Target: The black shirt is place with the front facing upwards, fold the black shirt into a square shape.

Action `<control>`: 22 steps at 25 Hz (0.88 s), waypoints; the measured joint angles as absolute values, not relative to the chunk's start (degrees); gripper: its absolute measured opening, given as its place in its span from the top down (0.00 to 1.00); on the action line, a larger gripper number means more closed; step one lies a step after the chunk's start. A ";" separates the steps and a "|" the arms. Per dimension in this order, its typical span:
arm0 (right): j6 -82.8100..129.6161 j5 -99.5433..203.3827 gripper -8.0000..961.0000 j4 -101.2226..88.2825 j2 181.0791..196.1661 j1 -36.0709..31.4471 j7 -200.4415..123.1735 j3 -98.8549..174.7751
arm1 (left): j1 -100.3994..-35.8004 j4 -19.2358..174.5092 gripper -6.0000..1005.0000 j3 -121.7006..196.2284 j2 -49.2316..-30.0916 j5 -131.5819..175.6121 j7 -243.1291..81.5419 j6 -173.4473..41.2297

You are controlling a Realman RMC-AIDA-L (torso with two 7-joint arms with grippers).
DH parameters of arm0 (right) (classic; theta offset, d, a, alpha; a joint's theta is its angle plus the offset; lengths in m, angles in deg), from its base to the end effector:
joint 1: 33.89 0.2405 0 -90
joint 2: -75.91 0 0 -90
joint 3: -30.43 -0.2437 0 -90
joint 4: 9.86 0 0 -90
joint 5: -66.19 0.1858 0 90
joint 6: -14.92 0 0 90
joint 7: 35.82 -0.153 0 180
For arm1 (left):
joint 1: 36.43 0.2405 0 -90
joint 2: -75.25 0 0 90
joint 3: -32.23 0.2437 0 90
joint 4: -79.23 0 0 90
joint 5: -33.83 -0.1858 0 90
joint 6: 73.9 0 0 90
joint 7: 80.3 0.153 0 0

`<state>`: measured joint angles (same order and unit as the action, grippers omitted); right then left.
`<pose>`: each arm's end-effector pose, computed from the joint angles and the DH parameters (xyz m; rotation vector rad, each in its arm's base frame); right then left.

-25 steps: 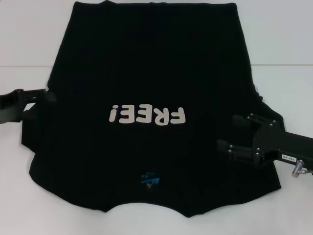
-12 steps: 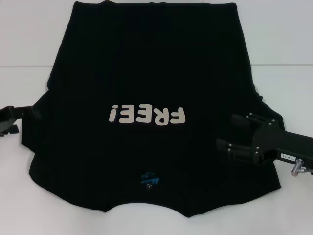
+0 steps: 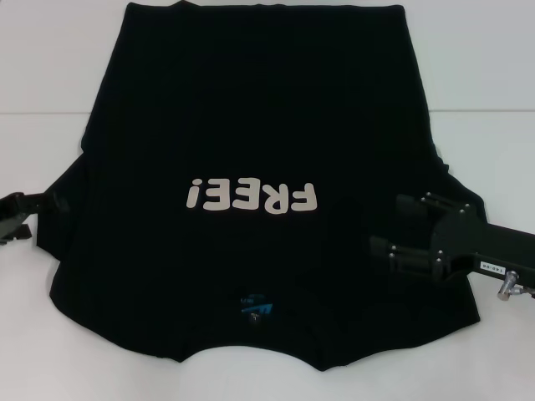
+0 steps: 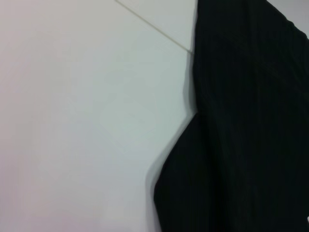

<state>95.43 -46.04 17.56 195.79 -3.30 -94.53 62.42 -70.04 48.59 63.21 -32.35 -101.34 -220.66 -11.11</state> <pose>0.2537 0.3162 -0.0173 -2.5421 0.4382 0.6860 -0.3460 0.3579 0.0770 -1.7115 -1.8311 -0.4095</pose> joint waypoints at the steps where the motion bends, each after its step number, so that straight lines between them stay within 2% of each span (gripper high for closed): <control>1: 95.43 -46.05 0.08 17.56 195.79 -3.30 -94.53 62.42 | -69.99 48.73 0.07 63.21 -32.38 -101.35 -220.64 -11.14; 22: 96.08 -46.05 0.08 17.56 195.78 -3.39 -94.53 63.04 | -71.42 49.98 0.07 63.20 -33.02 -101.24 -220.48 -10.14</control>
